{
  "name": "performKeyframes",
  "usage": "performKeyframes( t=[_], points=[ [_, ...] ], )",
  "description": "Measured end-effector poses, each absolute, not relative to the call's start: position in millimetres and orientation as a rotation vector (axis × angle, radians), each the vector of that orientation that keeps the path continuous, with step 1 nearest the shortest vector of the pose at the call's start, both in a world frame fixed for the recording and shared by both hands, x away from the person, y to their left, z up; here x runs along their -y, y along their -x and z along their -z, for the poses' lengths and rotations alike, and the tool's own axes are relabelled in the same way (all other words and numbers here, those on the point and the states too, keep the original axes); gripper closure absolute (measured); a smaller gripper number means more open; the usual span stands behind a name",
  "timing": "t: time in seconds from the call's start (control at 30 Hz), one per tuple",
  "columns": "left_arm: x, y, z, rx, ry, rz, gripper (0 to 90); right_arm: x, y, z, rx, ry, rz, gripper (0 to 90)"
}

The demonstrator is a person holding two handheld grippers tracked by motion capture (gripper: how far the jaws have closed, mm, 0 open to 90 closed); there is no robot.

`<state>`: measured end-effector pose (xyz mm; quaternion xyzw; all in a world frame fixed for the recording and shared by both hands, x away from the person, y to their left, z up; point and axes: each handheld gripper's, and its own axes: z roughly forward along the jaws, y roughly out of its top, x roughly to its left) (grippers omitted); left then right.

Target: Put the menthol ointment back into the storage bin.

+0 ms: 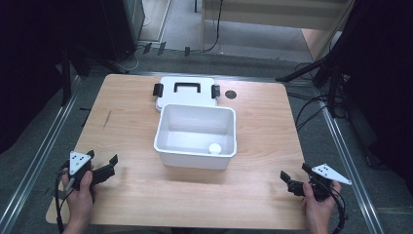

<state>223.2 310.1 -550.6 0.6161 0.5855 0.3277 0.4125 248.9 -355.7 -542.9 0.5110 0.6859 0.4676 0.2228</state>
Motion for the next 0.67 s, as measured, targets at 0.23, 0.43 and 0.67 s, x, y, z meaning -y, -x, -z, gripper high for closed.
performKeyframes(
  t=[0.23,0.43,0.67],
  points=[
    [-309.0,-221.6,550.5,-1.468,-1.547,-0.846,14.6,357.2,-248.8,544.2,-1.806,-1.436,-1.281,0.7],
    [-309.1,-221.4,550.5,-1.469,-1.544,-0.849,14.6,359.7,-249.6,545.3,-1.798,-1.444,-1.305,1.0],
    [-311.2,-220.4,550.6,-1.478,-1.515,-0.845,14.5,359.6,-249.6,545.7,-1.791,-1.456,-1.303,1.0]
  ],
)
